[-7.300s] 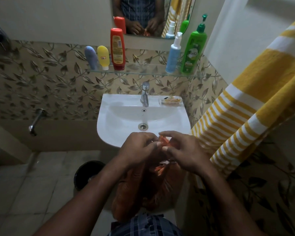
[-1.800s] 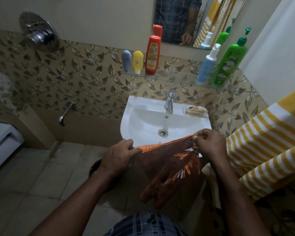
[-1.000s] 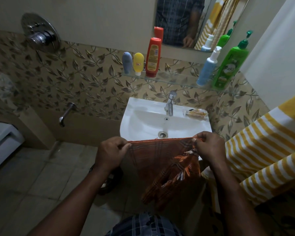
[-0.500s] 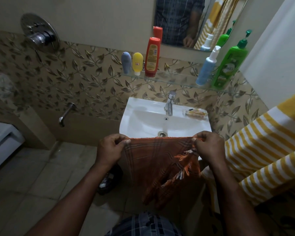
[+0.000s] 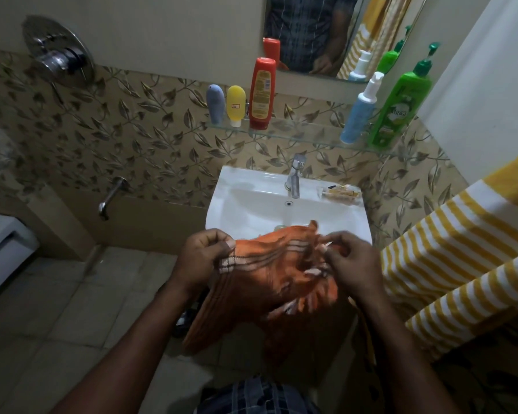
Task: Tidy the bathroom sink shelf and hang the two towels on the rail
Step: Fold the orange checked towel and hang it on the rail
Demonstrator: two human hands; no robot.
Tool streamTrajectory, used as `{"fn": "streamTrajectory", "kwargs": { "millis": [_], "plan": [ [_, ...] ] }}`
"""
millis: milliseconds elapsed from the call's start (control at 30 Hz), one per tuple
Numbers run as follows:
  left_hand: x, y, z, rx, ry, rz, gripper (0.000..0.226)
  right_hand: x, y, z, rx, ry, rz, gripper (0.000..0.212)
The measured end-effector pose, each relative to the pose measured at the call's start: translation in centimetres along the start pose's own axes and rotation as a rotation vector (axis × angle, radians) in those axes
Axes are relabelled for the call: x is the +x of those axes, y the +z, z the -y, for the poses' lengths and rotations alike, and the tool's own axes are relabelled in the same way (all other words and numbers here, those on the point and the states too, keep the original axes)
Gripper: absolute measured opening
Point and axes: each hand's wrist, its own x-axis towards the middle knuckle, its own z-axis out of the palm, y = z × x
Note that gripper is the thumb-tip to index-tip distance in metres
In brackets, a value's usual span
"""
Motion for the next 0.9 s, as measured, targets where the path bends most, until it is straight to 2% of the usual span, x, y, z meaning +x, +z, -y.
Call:
{"fn": "streamTrajectory", "kwargs": {
  "millis": [67, 133, 233, 267, 467, 567, 700, 800, 900],
  "plan": [
    [-0.8, 1.0, 0.9, 0.038, -0.072, -0.034, 0.016, -1.1, 0.7, -0.6, -0.027, 0.031, 0.01, 0.023],
    [-1.7, 2.1, 1.9, 0.074, -0.112, -0.054, 0.02, -2.1, 1.4, -1.1, 0.057, 0.043, 0.028, 0.02],
    [-2.9, 3.6, 3.4, 0.095, -0.115, -0.071, 0.014, -3.5, 2.7, -1.4, 0.14, 0.092, 0.06, 0.018],
    [-3.2, 4.0, 3.8, 0.125, -0.105, -0.071, 0.019, -3.9, 3.2, -1.5, 0.159, 0.114, 0.058, 0.017],
    [-4.7, 5.3, 4.2, 0.342, -0.061, 0.071, 0.023, -6.7, 4.7, -1.9, 0.197, 0.168, 0.118, 0.023],
    [-5.5, 5.6, 3.9, 0.537, 0.015, 0.16, 0.034, -7.4, 4.1, -1.9, 0.186, 0.152, 0.138, 0.025],
    [-6.7, 5.8, 3.9, 0.681, 0.162, 0.332, 0.048, -8.0, 3.0, -2.4, 0.187, 0.12, 0.162, 0.027],
    [-6.9, 6.3, 4.5, 0.906, 0.249, 0.35, 0.045, -8.3, 2.4, -2.9, 0.195, 0.117, 0.175, 0.03],
    [-6.7, 6.8, 4.5, 1.004, 0.318, 0.357, 0.047, -8.6, 2.3, -3.2, 0.21, 0.108, 0.199, 0.031]
  ]
}}
